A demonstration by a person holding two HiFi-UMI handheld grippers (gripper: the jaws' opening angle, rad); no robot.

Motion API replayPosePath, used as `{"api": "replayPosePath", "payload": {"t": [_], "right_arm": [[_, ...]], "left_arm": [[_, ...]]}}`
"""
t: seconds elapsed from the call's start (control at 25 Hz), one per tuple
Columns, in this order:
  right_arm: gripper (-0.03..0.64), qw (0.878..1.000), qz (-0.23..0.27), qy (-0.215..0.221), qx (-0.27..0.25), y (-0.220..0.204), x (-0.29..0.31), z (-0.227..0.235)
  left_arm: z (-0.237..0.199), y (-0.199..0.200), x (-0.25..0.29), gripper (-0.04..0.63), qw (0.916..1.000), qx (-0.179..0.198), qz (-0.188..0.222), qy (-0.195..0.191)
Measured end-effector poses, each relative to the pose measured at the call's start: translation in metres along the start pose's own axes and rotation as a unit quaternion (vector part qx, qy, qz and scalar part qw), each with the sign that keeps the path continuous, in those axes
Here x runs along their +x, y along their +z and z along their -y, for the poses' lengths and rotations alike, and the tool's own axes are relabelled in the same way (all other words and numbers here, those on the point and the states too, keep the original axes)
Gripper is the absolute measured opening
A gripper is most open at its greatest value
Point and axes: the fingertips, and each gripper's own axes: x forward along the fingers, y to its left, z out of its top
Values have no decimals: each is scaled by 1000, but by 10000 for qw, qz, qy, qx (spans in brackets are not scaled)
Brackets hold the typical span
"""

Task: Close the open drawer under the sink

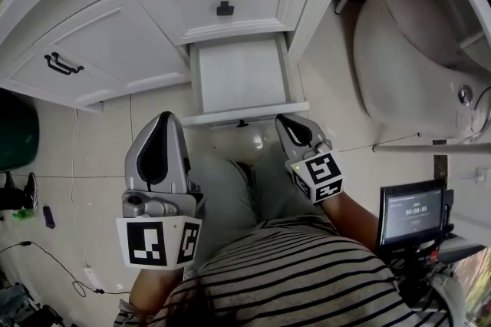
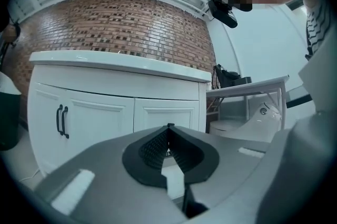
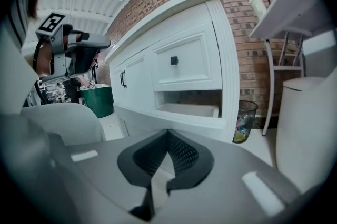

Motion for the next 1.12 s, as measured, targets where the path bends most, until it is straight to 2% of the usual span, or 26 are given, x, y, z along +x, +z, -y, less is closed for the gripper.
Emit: {"api": "replayPosePath", "payload": {"t": [0.48, 0.76, 1.12], "right_arm": [[2, 9998, 81, -180, -20, 10, 19, 14], [2, 9996, 102, -265, -20, 21, 45, 32], [2, 9992, 143, -343, -172, 39, 85, 60]], "left_arm": [[-14, -7, 0, 17, 10000, -81, -16, -11], [-33, -10, 2, 17, 9997, -203, 43, 118], [-43, -9, 16, 17, 9998, -186, 31, 104]]}}
